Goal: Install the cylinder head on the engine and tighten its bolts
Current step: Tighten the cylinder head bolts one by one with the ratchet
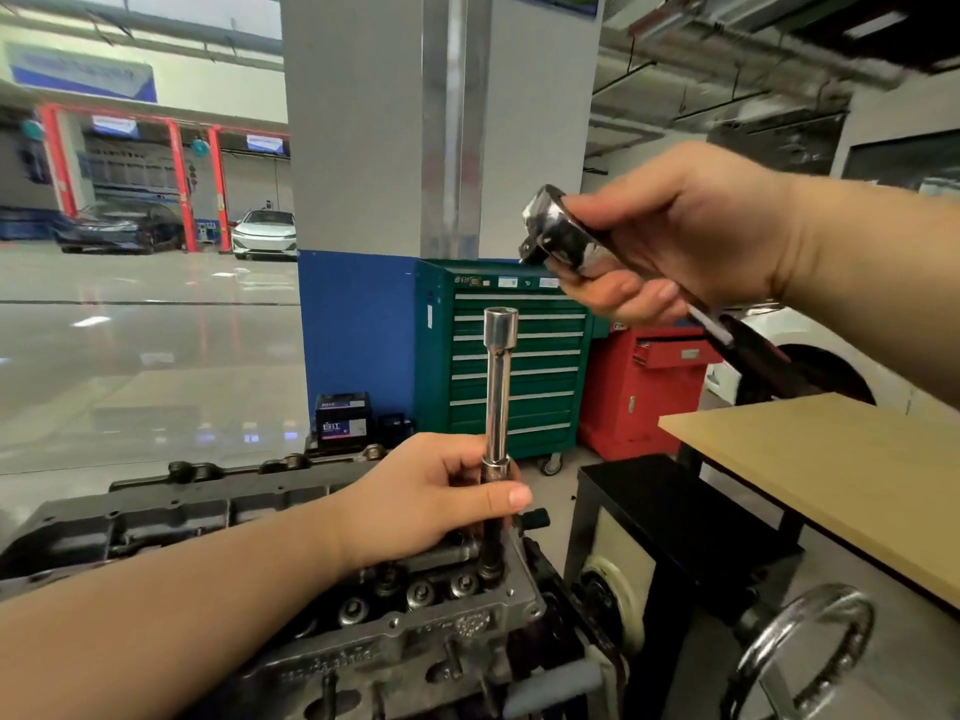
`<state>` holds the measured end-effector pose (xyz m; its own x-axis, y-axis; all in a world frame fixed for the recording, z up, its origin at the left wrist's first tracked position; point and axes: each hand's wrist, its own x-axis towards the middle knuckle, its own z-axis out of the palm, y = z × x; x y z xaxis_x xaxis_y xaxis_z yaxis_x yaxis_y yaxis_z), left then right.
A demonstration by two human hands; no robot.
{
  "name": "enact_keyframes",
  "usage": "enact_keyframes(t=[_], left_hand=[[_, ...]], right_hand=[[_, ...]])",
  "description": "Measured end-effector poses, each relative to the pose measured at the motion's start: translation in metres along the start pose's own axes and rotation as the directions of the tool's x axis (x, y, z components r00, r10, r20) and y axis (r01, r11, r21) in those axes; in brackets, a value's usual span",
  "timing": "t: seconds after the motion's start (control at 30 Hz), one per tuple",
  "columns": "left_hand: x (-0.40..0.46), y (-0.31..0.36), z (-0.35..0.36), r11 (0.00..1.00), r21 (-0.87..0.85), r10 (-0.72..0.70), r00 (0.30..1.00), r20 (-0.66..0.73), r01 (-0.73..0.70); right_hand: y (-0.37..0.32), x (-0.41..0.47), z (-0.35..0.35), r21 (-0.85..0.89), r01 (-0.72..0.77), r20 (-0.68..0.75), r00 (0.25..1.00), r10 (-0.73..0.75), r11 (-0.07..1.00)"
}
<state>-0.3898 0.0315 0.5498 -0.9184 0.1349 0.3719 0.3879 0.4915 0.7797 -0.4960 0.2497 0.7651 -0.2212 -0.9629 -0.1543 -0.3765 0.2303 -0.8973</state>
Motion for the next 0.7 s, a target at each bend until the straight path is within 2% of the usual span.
enact_keyframes(t=[0.1,0.23,0.37,0.5,0.57,0.63,0.7], left_hand=[[0.000,0.001,0.000,0.999,0.034,0.016,1.000,0.009,-0.017],[-0.001,0.002,0.000,0.999,0.038,0.035,0.999,0.016,-0.036],[0.000,0.001,-0.001,0.999,0.029,0.029,1.000,0.012,-0.029],[0.001,-0.001,-0.001,0.999,0.028,0.026,1.000,0.014,-0.026],[0.001,-0.001,0.000,0.998,0.044,0.036,0.999,0.022,-0.037],[0.001,-0.001,0.000,0.998,0.050,0.045,0.998,0.032,-0.046],[0.001,-0.001,-0.001,0.998,0.050,0.044,0.998,0.033,-0.045]], right_hand=[[-0.015,0.001,0.006,-0.109,-0.066,0.119,0.990,0.079,0.992],[-0.017,0.011,0.012,-0.240,-0.183,0.158,0.962,0.224,0.953],[-0.017,0.018,0.008,-0.306,-0.260,0.140,0.939,0.313,0.916],[-0.026,0.018,0.006,-0.269,-0.263,0.118,0.946,0.303,0.927],[-0.029,0.017,0.008,-0.307,-0.261,0.057,0.955,0.292,0.915],[-0.028,0.017,0.009,-0.445,-0.239,-0.122,0.971,0.205,0.863],[-0.028,0.019,0.008,-0.519,-0.241,-0.224,0.964,0.142,0.820]])
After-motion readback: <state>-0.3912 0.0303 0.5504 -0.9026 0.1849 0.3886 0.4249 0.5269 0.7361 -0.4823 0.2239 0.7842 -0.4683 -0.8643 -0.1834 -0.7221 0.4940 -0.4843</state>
